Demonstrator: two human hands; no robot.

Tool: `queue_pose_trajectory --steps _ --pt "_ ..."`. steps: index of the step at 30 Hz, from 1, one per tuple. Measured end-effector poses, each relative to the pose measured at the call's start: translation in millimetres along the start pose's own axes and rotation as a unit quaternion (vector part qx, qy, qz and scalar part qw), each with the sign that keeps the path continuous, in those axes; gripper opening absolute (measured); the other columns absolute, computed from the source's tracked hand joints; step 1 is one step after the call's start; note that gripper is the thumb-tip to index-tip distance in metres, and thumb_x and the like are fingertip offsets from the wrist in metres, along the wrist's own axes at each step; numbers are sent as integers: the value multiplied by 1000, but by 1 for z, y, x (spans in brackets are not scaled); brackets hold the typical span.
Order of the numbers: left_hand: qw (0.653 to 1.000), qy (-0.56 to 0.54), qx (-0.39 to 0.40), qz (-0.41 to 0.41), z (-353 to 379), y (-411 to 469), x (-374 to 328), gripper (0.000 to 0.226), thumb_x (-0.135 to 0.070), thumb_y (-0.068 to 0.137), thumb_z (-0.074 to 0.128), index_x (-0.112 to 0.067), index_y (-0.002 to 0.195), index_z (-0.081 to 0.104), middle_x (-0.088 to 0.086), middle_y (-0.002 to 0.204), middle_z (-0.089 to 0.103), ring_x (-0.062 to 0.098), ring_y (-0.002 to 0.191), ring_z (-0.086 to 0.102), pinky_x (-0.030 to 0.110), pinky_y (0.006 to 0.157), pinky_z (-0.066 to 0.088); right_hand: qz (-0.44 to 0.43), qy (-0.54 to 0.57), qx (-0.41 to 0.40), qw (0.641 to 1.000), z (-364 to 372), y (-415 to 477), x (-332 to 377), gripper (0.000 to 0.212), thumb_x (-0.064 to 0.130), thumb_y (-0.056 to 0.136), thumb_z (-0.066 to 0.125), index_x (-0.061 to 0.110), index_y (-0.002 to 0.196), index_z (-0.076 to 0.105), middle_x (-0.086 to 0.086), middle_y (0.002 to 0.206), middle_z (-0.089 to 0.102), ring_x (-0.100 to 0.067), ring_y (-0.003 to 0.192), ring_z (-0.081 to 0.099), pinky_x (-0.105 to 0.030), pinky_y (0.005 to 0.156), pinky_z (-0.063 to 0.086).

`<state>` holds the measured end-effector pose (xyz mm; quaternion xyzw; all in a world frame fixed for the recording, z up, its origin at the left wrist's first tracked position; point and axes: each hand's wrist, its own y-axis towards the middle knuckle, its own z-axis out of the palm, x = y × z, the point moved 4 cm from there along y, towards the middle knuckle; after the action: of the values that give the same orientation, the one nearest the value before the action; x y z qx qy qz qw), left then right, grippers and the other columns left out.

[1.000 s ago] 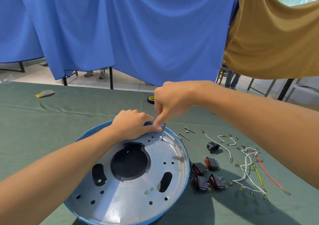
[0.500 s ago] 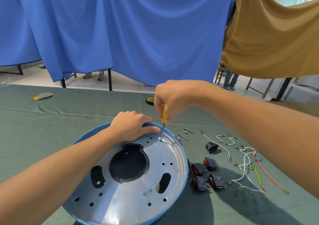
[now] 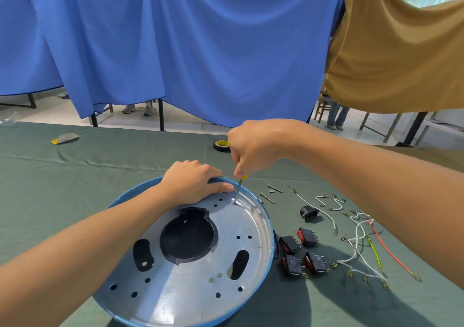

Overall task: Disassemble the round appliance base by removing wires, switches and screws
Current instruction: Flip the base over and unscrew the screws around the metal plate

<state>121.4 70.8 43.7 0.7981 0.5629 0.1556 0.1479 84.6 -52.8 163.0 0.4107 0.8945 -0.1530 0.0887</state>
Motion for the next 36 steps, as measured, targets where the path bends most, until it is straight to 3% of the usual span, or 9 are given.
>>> queue_pose_trajectory --steps 2,5,10,15,22,25,28,32,36 --pt "1000 -5 7 -4 0 0 0 72 -88 67 12 -22 63 39 -6 57 48 10 55 44 29 48 24 -11 -22 -5 1000 -3 -1 0 20 34 86 68 17 95 74 2 83 71 -17 83 59 -22 49 38" --pt "1000 -7 10 -4 -1 0 -1 72 -88 65 10 -22 62 39 -7 56 47 8 54 43 28 48 23 -24 5 1 1000 -4 2 -4 16 30 81 73 23 96 75 -1 91 72 -20 94 64 -25 62 48" --pt "1000 -4 7 -3 -3 -1 -2 64 -86 71 18 -28 67 45 -8 55 46 10 51 43 27 48 24 30 67 28 997 2 6 -5 55 57 92 49 10 68 62 -2 65 61 -22 61 44 -28 55 36" --pt "1000 2 5 6 -4 0 -3 73 -86 69 13 -24 70 52 -8 58 49 8 53 44 26 48 23 30 5 11 999 -1 3 -1 31 29 90 55 20 62 64 7 57 55 -13 52 42 -23 42 30" --pt "1000 4 6 8 -4 1 -4 82 -87 65 7 -28 82 61 -8 64 56 14 61 52 26 49 26 -19 74 -10 997 -4 3 -4 6 23 78 76 24 83 73 5 80 66 -19 83 62 -24 57 45" --pt "1000 0 7 8 -4 0 -3 80 -87 64 7 -29 80 60 -9 63 55 10 58 50 26 49 27 -19 104 23 994 5 8 -6 14 31 79 76 24 77 65 4 80 63 -22 78 62 -26 56 45" --pt "1000 -8 3 -1 -5 -1 -5 64 -86 67 16 -30 64 46 -11 52 44 7 50 42 26 46 25 30 91 61 994 8 9 -10 52 59 86 55 11 69 65 4 53 56 -19 47 47 -20 45 39" --pt "1000 3 -7 7 -3 0 -3 84 -88 64 6 -32 88 64 -10 61 53 12 60 51 26 48 27 42 59 77 994 9 9 -9 40 39 90 53 14 64 69 8 41 51 -15 41 41 -16 40 36" --pt "1000 4 0 -3 -2 -1 -2 76 -87 69 13 -26 77 58 -9 57 49 13 58 47 28 49 25 -25 -39 28 999 2 6 6 39 30 88 64 16 55 49 5 51 48 -16 51 42 -25 46 33"
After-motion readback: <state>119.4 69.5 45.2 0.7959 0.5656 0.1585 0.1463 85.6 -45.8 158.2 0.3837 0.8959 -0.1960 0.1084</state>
